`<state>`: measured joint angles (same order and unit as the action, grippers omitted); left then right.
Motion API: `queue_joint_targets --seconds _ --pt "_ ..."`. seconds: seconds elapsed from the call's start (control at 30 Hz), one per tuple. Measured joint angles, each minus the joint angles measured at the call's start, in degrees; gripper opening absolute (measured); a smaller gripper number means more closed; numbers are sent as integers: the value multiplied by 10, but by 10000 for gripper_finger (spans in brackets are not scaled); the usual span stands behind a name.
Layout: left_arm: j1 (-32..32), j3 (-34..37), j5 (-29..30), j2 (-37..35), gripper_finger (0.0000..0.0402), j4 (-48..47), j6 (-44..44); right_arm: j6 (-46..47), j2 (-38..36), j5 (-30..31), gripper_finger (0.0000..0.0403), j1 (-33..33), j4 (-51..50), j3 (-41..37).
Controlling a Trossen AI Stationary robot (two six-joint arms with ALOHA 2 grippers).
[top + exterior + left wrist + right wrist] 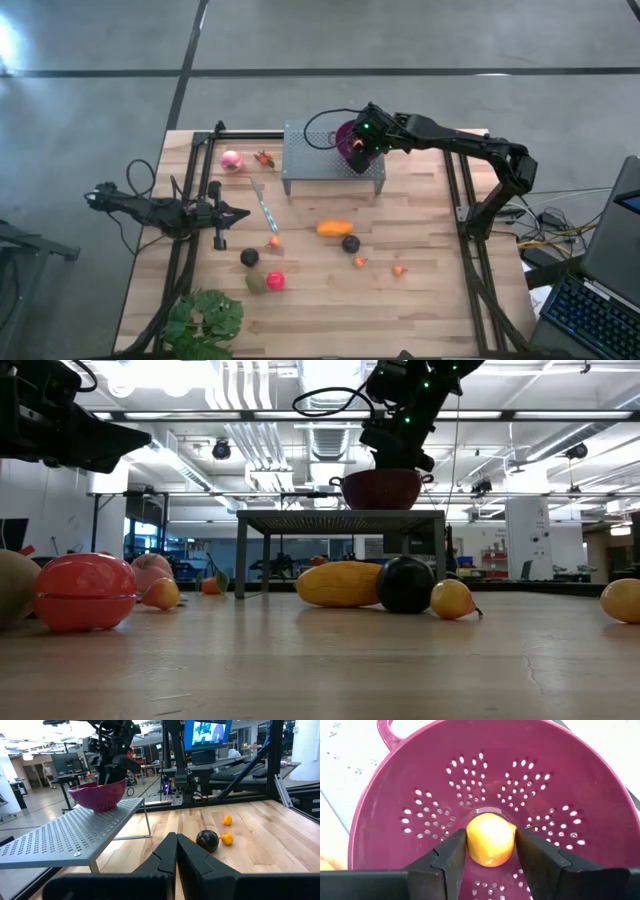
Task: Pick & Place Fruit
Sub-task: Put the pear into the purple bowl on the shelf
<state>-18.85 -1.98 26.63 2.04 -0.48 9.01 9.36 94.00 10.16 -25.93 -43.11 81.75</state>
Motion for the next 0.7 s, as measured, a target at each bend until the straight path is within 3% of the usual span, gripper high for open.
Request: queue_joint_targets --seconds 0.7 --pt "0 0 0 0 12 0 0 -3 -2 2 226 0 -16 30"
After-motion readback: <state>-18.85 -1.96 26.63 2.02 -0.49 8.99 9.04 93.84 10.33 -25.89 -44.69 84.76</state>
